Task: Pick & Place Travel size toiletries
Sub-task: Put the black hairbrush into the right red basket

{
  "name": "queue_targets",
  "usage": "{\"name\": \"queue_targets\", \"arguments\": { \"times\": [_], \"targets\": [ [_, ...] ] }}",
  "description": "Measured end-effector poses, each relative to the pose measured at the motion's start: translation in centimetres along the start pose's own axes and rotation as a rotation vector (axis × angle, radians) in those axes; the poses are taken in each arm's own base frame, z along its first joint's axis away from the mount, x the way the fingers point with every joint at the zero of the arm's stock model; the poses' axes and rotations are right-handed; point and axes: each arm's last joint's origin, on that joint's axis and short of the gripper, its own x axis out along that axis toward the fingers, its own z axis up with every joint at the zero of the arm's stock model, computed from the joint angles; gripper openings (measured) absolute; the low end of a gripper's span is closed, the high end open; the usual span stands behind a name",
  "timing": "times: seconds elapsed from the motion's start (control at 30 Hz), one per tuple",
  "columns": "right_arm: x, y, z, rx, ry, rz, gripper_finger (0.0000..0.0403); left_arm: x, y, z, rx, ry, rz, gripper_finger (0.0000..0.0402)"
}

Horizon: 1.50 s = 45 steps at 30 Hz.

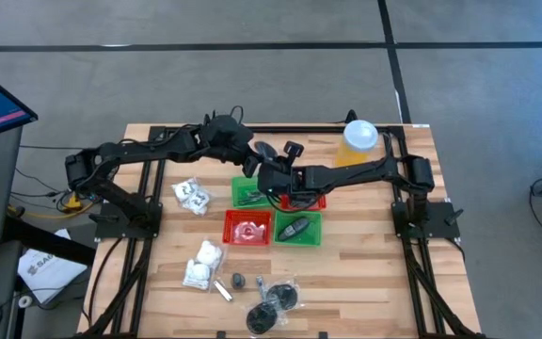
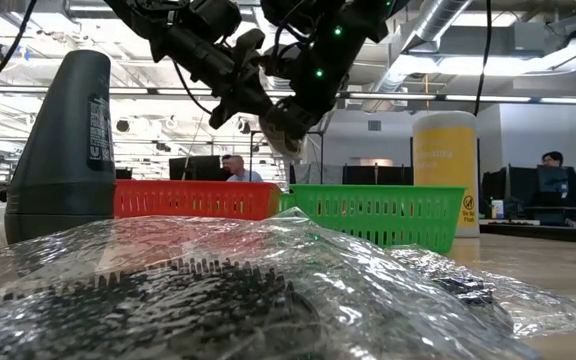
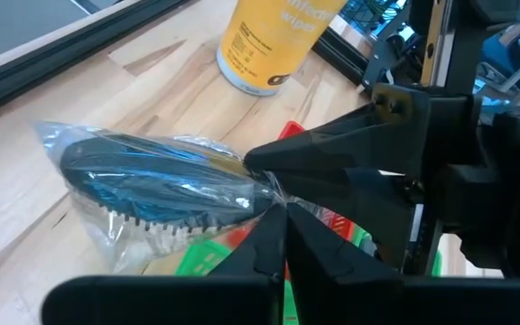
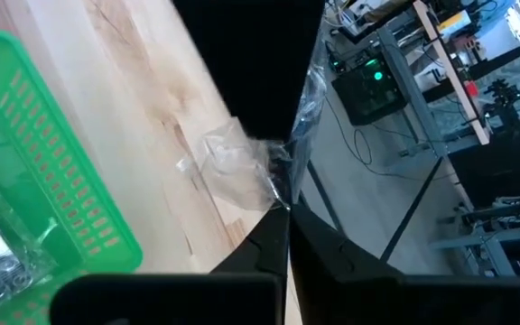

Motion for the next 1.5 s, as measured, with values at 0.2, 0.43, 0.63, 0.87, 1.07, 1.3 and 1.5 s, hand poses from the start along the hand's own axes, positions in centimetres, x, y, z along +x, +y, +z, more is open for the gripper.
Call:
{"name": "queue_targets", "arguments": {
  "times": [0.2, 0.43, 0.63, 0.87, 1.07, 1.3, 1.5],
  "targets": [
    [0.0, 0.0, -0.3, -0.025, 0.024, 0.001, 0.0000, 0.0, 0.0, -0.1, -0.002, 0.011, 0.004, 0.0007],
    [-0.8, -0.8, -1.0, -0.026, 0.079, 0.032, 0.0000, -0.1, 0.5, -0.9, 0.033, 0.094, 0.037, 0.0032],
    [-3.9, -2.4, -1.7, -0.026, 0.128, 0.126, 0.0000, -0.1, 0.4, -1.4, 0.067, 0.138, 0.046, 0.0044],
    [-8.1, -2.2, -2.8, -0.037, 0.174, 0.227, 0.0000, -1.1, -0.1, -3.1, 0.087, 0.150, 0.059, 0.0040],
    [-10.3, -0.9, -3.9, -0.069, 0.208, 0.245, 0.0000, -4.0, -1.4, -6.0, 0.085, 0.093, 0.111, 0.0038],
    [-11.3, -0.6, -4.7, -0.056, 0.251, 0.231, 0.0000, -6.9, -2.9, -9.6, 0.072, 0.017, 0.116, 0.0037],
    [-10.0, 0.8, -7.0, -0.066, 0.317, 0.231, 0.0000, -7.9, -3.6, -11.7, 0.081, -0.007, 0.128, 0.0037]
  ]
}}
